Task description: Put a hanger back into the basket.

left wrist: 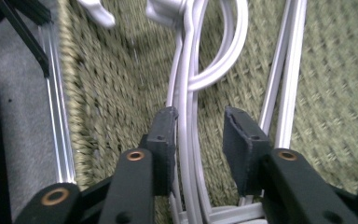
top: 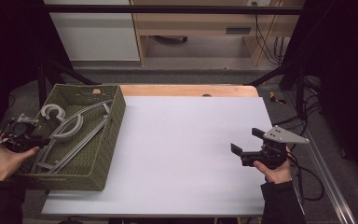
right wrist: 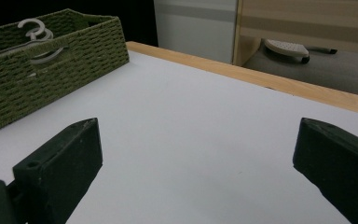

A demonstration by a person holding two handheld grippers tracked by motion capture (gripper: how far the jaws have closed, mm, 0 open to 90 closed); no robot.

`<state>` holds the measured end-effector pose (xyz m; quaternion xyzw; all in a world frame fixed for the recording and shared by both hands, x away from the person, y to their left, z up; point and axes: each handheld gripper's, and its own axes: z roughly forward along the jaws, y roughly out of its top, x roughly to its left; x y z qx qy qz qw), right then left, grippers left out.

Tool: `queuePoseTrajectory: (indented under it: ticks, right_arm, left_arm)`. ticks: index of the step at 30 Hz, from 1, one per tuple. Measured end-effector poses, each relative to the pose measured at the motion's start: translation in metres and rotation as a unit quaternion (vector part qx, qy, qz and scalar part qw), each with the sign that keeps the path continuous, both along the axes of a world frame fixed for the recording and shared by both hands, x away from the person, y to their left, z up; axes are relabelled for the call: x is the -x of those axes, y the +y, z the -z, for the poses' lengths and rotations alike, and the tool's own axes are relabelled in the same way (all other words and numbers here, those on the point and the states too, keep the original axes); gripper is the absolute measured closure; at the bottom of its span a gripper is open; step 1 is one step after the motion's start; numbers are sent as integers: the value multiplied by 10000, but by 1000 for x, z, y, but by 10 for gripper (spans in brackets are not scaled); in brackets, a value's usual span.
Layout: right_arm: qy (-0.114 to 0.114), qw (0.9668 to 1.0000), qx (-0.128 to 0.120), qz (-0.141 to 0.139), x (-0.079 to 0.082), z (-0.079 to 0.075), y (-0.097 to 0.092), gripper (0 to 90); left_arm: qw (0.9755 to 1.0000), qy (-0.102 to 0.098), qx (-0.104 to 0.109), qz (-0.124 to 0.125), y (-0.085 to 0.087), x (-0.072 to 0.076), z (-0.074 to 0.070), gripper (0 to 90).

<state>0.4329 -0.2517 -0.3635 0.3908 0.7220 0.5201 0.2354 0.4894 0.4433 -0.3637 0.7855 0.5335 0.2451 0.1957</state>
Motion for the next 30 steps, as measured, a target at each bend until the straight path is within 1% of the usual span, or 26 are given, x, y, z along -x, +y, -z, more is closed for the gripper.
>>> queuePoseTrajectory:
  ticks: [1, 2, 4, 6, 7, 8, 10, 11, 12, 13, 15, 16, 17, 18, 19, 20, 21, 22, 23, 24, 25, 26, 27, 28, 29, 30]
  right_arm:
    - [0, 10000, -2, 0, 0, 0, 0, 14]
    - [-1, 10000, -4, 3, 0, 0, 0, 14]
    - [-3, 10000, -10, 3, 0, 0, 0, 14]
    - [-12, 10000, -16, -1, 0, 0, 0, 14]
    - [-15, 10000, -17, 1, 0, 0, 0, 13]
    - [-18, 10000, -27, 15, 0, 0, 0, 13]
    - [-12, 10000, -33, 17, 0, 0, 0, 13]
    - [-23, 10000, -38, 16, 0, 0, 0, 13]
    - [-27, 10000, -41, 14, 0, 0, 0, 13]
    - [-24, 10000, -54, 12, 1, 0, 0, 13]
    - [-34, 10000, -54, 1, 1, 0, 0, 13]
    - [-34, 10000, -54, 1, 1, 0, 0, 13]
    - [-36, 10000, -60, -4, 1, 0, -1, 13]
    - [-41, 10000, -71, -5, 1, 0, 0, 13]
    - [-40, 10000, -69, -6, 1, 0, 0, 13]
    - [-42, 10000, -72, -5, 1, 0, 0, 13]
    - [-42, 10000, -72, -5, 1, 0, 0, 13]
    - [-61, 10000, -75, 0, 1, -1, -1, 13]
    - [-60, 9999, -97, 18, 1, -1, 0, 13]
    - [-61, 9999, -106, 21, 1, -1, -1, 13]
    - [-53, 9999, -139, 36, 1, -1, 0, 13]
    - [-53, 9999, -139, 36, 1, -1, 0, 13]
    - [-52, 9999, -142, 22, 2, -1, -1, 13]
    - [-47, 9999, -145, 24, 2, -1, -1, 13]
    - [-52, 9999, -144, 16, 2, -1, -1, 13]
    - [-61, 9999, -140, 18, 2, 0, -1, 13]
  left_arm:
    - [9999, -92, 33, 31, -1, 2, -2, 607]
    - [9997, -208, 116, 66, -3, 4, -5, 593]
    - [9990, -372, 214, 129, -6, 8, -8, 554]
    - [9972, -588, 407, 237, -13, 12, -12, 512]
    - [9954, -732, 540, 285, -16, 14, -13, 492]
    - [9954, -732, 540, 285, -16, 14, -13, 468]
    - [9920, -950, 720, 420, -26, 18, -15, 453]
    - [9910, -1011, 740, 475, -29, 20, -16, 419]
    - [9876, -1172, 839, 619, -40, 23, -18, 405]
    - [9862, -1238, 877, 669, -44, 25, -19, 389]
    - [9799, -1439, 1102, 829, -55, 30, -22, 357]
    - [9799, -1439, 1102, 829, -55, 30, -22, 337]
    - [9772, -1487, 1210, 915, -60, 32, -23, 316]
    - [9703, -1634, 1457, 1033, -72, 36, -24, 302]
    - [9674, -1692, 1537, 1094, -78, 38, -24, 287]
    - [9674, -1692, 1537, 1094, -78, 38, -24, 269]
    - [9648, -1732, 1599, 1167, -84, 39, -24, 269]
    - [9616, -1787, 1675, 1238, -91, 41, -23, 230]
    - [9583, -1840, 1754, 1301, -97, 43, -23, 215]
    - [9532, -1918, 1828, 1455, -109, 48, -22, 199]
    - [9511, -1953, 1873, 1493, -114, 49, -22, 180]
    - [9511, -1953, 1873, 1493, -114, 49, -22, 166]
    - [9434, -2067, 2046, 1595, -126, 53, -20, 151]
    - [9399, -2090, 2142, 1644, -133, 55, -18, 139]
    - [9399, -2090, 2142, 1644, -133, 55, -18, 130]
    - [9389, -2105, 2136, 1689, -137, 57, -17, 126]
